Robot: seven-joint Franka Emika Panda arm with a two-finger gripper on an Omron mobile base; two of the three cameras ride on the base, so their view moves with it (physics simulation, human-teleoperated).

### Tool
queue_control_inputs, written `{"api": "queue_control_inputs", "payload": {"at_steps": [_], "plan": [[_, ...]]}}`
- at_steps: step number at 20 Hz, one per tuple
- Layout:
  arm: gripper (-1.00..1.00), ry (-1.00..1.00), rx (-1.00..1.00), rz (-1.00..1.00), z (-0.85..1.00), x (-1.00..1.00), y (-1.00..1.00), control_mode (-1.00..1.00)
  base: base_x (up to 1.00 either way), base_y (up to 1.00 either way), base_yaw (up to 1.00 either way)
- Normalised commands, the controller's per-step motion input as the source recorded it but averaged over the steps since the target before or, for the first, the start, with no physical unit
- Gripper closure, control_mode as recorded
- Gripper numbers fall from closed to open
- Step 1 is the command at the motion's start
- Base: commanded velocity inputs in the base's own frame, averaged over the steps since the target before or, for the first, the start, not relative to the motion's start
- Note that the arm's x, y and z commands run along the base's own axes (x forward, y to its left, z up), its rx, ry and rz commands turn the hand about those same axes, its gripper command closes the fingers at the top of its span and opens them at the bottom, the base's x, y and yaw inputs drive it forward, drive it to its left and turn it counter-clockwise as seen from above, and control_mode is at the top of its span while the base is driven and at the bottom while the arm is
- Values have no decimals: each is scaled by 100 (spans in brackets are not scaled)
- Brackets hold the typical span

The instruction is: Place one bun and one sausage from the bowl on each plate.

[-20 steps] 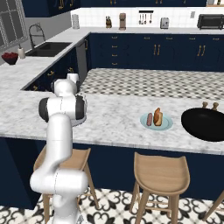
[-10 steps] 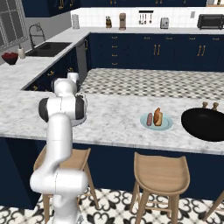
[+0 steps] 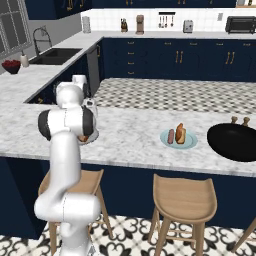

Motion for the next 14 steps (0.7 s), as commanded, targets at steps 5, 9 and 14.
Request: {"api": "queue_control_inputs", "payload": {"at_steps": [5,9,14], "plan": [[-100,-12,0,15,59,-64,1,-100,0,0,0],[-100,-40,3,7,28,-100,-17,-100,0,0,0],[-100,-18,26,-1,48,-84,-96,-100,0,0,0]]}}
